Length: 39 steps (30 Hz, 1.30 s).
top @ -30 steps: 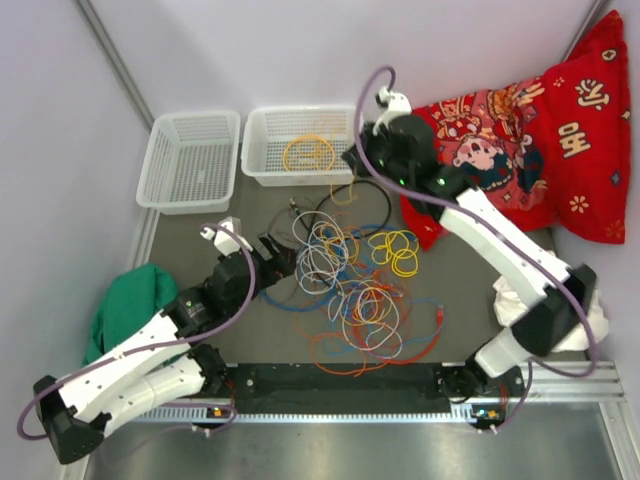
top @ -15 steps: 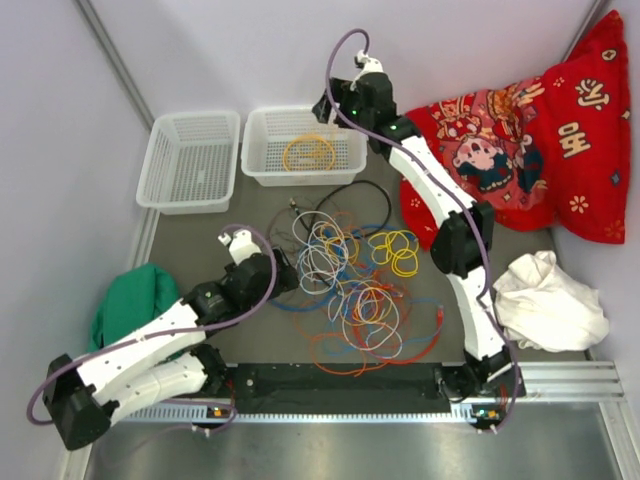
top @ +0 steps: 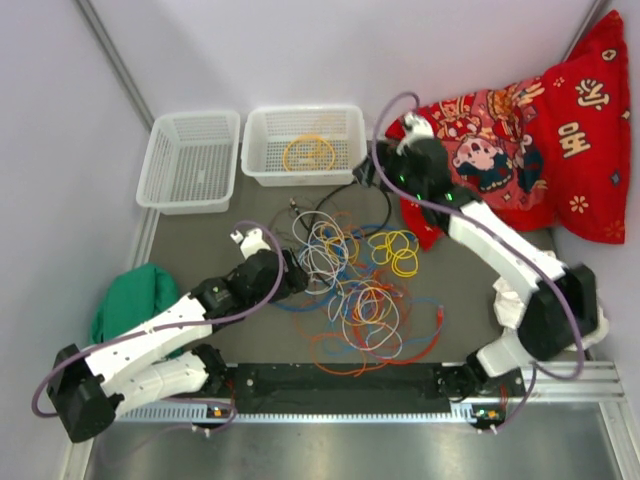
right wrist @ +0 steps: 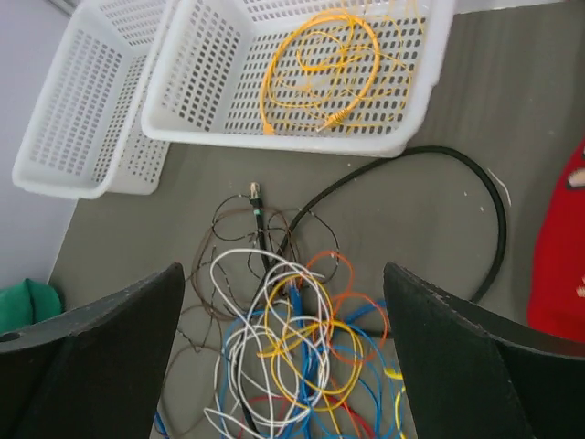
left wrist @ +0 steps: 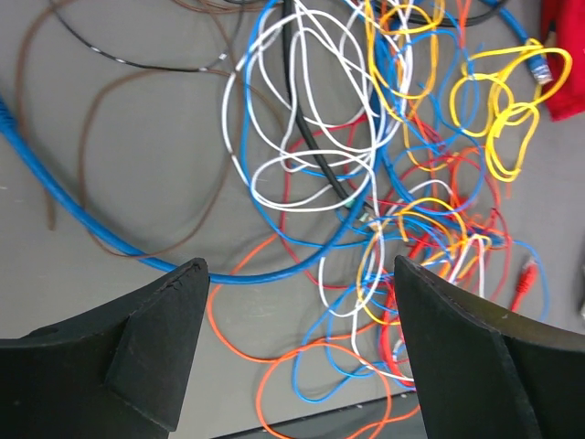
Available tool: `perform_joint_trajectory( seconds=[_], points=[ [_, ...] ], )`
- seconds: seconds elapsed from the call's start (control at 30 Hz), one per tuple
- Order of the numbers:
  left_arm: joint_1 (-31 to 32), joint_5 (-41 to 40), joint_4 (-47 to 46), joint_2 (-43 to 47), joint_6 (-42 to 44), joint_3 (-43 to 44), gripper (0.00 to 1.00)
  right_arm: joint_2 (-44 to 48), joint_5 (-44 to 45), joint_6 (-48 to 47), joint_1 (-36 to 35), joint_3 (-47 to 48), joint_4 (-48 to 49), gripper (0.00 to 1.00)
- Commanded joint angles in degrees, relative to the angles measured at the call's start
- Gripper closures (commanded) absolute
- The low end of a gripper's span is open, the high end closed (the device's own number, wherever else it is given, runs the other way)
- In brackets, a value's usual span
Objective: Untangle the cables
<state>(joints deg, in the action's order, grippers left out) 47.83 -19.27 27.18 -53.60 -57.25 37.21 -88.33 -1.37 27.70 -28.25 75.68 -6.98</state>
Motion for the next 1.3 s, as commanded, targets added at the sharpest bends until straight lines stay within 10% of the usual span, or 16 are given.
perform_joint_trajectory(
  seconds=[0.0,0.27,1.27],
  points=[
    [0.15,2.92,-4.15,1.83,-2.60,-1.78,0.14,10.36,5.05,0.95,-1.02,-19.92,4.87,0.12],
    [0.15,6.52,-7.93,0.87,-3.48,-2.76,0.15,15.21,8.92,3.41,-1.28,-39.28,6.63,0.14],
    [0.15,6.26,-8.72,2.36,-4.01,-4.96,0.16,24.97,8.49,7.98,-15.25,-50.81,-0.05,0.18]
  ],
)
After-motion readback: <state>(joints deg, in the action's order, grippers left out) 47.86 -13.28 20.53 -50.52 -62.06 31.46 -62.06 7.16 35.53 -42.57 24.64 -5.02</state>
